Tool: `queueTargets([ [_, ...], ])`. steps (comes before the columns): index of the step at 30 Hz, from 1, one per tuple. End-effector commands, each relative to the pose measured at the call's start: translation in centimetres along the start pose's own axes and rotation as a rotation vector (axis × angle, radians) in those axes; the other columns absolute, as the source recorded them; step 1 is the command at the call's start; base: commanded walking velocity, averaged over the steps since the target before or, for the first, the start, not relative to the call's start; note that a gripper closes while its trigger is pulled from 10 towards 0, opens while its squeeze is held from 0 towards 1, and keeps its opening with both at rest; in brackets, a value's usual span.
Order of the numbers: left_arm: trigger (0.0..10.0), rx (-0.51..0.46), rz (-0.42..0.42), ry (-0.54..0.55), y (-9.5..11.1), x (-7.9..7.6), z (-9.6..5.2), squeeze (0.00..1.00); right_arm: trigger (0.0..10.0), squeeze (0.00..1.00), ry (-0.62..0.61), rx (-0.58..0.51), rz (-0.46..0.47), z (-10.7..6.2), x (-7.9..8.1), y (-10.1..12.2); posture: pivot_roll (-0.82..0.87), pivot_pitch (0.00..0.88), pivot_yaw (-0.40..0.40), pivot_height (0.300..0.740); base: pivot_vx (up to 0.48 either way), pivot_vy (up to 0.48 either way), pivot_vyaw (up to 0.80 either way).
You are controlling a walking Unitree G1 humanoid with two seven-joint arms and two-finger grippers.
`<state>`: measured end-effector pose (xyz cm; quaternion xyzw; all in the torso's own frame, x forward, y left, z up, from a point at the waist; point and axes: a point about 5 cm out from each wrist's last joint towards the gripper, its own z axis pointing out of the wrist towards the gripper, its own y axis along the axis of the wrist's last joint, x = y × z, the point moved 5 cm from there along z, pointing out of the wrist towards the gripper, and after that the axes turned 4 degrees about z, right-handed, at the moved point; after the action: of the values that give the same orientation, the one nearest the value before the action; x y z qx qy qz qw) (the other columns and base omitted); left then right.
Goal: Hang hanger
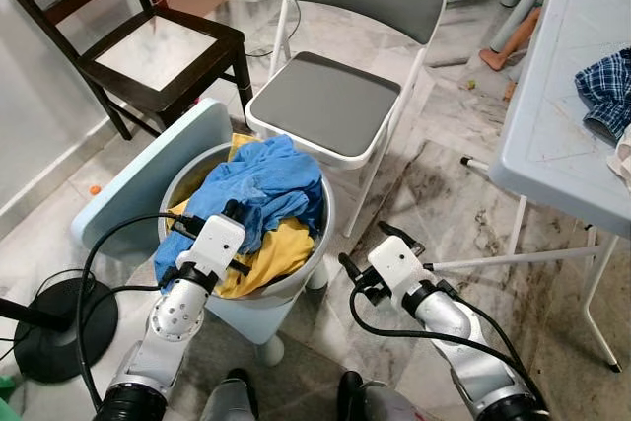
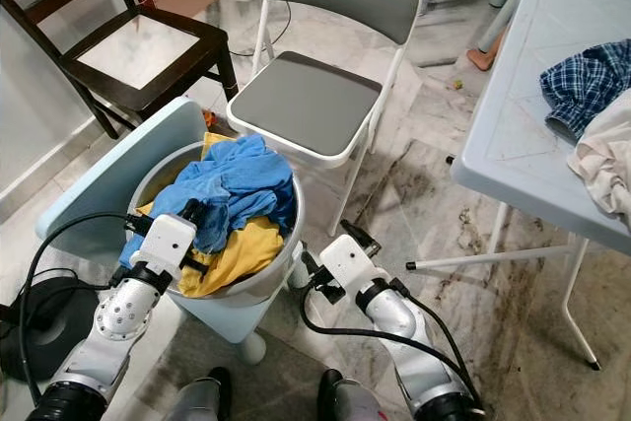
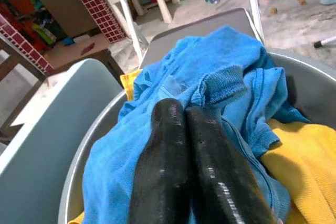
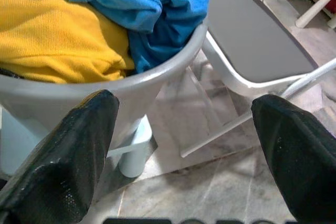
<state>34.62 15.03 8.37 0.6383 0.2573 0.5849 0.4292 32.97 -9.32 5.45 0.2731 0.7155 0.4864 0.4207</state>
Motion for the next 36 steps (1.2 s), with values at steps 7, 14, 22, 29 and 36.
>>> queueTargets([
  [7,10.0,-0.075,0.095,0.070,1.2,1.9,-0.9,1.00,10.0,0.00,0.063,-0.002,0.008,0.6,1.8,0.2,0.18,0.214,-0.055,0.740,0.000,0.000,0.00],
  [14,10.0,-0.056,0.145,-0.032,0.5,-0.2,-3.0,1.00,10.0,0.00,0.065,-0.018,-0.003,1.3,1.3,1.0,0.20,0.225,-0.060,0.740,0.000,0.000,0.00],
  [22,10.0,-0.023,0.090,-0.094,0.2,-1.8,-3.3,1.00,10.0,0.00,0.099,-0.009,-0.006,1.0,2.1,0.6,0.20,0.232,-0.068,0.740,0.000,0.000,0.00],
  [29,10.0,0.000,0.110,-0.124,-0.4,-2.2,-3.5,1.00,10.0,0.00,0.093,-0.006,-0.011,0.9,1.9,0.5,0.18,0.225,-0.063,0.740,0.000,0.000,0.00],
  [36,10.0,0.071,0.131,-0.097,-1.8,-1.4,-2.7,1.00,10.0,0.00,0.085,-0.003,-0.009,0.8,1.8,0.4,0.17,0.224,-0.060,0.740,0.000,0.000,0.00],
])
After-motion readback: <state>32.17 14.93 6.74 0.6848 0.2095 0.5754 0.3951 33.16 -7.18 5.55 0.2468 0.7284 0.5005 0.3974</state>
